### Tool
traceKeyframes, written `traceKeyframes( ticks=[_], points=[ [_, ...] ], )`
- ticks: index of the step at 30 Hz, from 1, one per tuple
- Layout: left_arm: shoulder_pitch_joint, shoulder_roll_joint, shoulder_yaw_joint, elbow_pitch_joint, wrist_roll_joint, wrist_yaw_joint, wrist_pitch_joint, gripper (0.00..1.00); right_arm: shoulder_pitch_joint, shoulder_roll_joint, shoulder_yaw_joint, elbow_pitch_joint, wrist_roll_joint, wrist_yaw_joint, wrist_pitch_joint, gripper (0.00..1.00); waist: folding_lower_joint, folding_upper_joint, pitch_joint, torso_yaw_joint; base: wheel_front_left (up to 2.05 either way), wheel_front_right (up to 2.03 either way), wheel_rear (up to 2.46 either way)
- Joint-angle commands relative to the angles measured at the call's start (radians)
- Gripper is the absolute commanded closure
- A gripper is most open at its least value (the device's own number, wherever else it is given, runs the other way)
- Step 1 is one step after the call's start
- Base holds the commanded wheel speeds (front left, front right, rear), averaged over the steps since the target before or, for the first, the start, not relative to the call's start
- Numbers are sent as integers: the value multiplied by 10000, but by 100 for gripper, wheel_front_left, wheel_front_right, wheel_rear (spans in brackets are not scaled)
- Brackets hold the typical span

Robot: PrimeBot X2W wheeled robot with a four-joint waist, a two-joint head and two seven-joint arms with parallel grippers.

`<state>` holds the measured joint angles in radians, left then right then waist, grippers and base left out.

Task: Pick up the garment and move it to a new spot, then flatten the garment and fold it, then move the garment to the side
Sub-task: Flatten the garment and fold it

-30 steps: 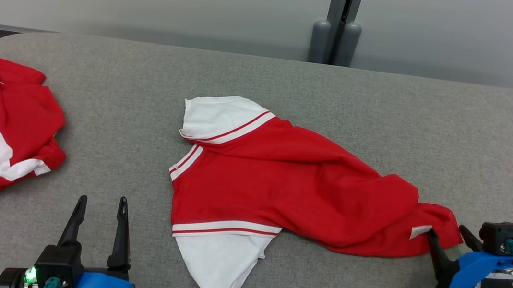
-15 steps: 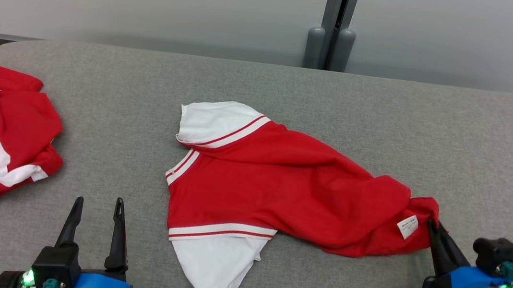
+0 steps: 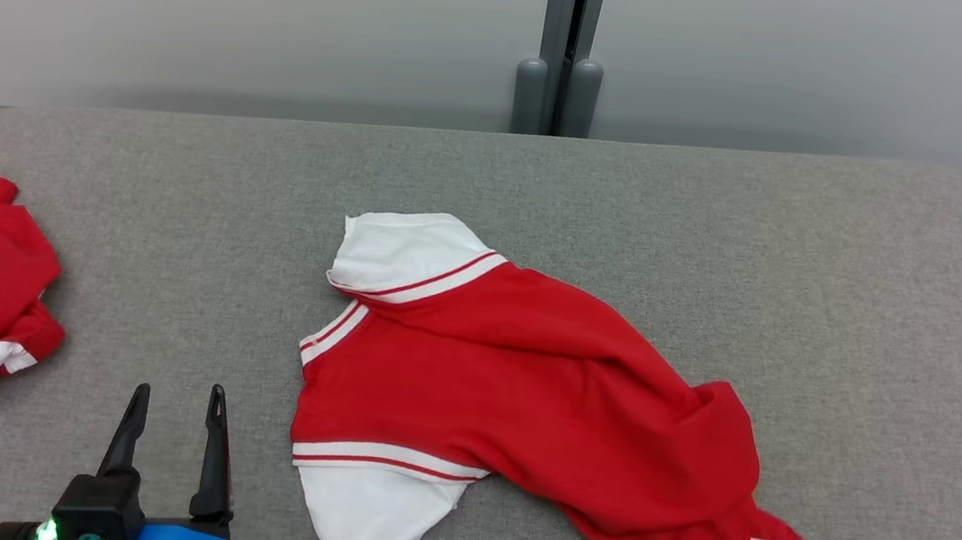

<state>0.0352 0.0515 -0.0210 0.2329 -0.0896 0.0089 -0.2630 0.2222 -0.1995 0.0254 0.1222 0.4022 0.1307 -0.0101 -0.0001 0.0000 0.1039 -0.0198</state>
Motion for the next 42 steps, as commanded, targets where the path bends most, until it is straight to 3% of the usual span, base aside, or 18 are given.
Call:
traceKeyframes(
  ticks=[1, 3, 4, 5, 12, 17, 21, 27, 32, 38, 39, 41, 42],
  points=[
    [-11, -11, -66, -12, -2, 8, -25, 0, 663, -255, 212, -366, 261, 3, 1090, 100, 1, 0, -6, -55, 0, 0, 0],
    [41, -21, -159, -58, -30, 81, -25, 0, 825, -357, 75, -708, 452, 2, 1680, 97, 1, 0, -27, -72, 0, 0, 0],
    [70, -18, -191, -70, -57, 108, -25, 0, 920, -424, 92, -814, 454, 2, 1992, 43, 1, 0, -44, -67, 0, 0, 0],
    [89, -8, -217, -84, -77, 141, -25, 0, 978, -459, 72, -979, 464, 2, 2155, 0, 1, 0, -60, -57, 0, 0, 0],
    [176, -14, -173, -92, -132, 139, -25, 0, 87, -831, -462, -2131, 296, 2, 2071, 0, 1, 0, -130, 84, 0, 0, 0],
    [90, -12, -164, -102, -140, 148, -25, 0, -1633, -1272, -223, -1961, -165, 2, 1854, 0, 1, 0, -38, 153, 0, 0, 0],
    [-224, -12, -245, -1, -124, 65, -25, 0, -3280, -1471, 440, -808, -388, 2, 2157, 0, 1, 0, 95, 318, 0, 0, 0],
    [-495, -13, -403, 41, -173, 93, -25, 0, -5087, -1468, 1225, 1852, -290, 2, 2180, 0, 1, 0, 259, 662, 0, 0, 0],
    [-576, -14, -445, 31, -236, 139, -25, 0, -5668, -1539, 1881, 4035, -303, 2, 2260, 0, 1, 0, 420, 968, 0, 0, 0],
    [-530, -16, -376, -32, -279, 210, -25, 0, -5757, -1435, 2825, 5288, 338, 3, 2516, 0, 1, 0, 553, 1067, 0, 0, 0],
    [-523, -16, -374, -32, -288, 221, -25, 0, -5748, -1417, 3054, 5369, 465, 12, 2589, 56, 1, 0, 567, 1056, 0, 0, 0],
    [-524, -16, -389, -19, -315, 235, -25, 0, -5839, -1337, 3379, 5405, 817, 20, 2546, 100, 1, 0, 577, 1033, 0, 0, 0],
    [-535, -15, -397, -12, -327, 240, -25, 0, -5952, -1316, 3439, 5384, 1021, 19, 2467, 100, 1, 0, 572, 1018, 0, 0, 0]
  ],
)
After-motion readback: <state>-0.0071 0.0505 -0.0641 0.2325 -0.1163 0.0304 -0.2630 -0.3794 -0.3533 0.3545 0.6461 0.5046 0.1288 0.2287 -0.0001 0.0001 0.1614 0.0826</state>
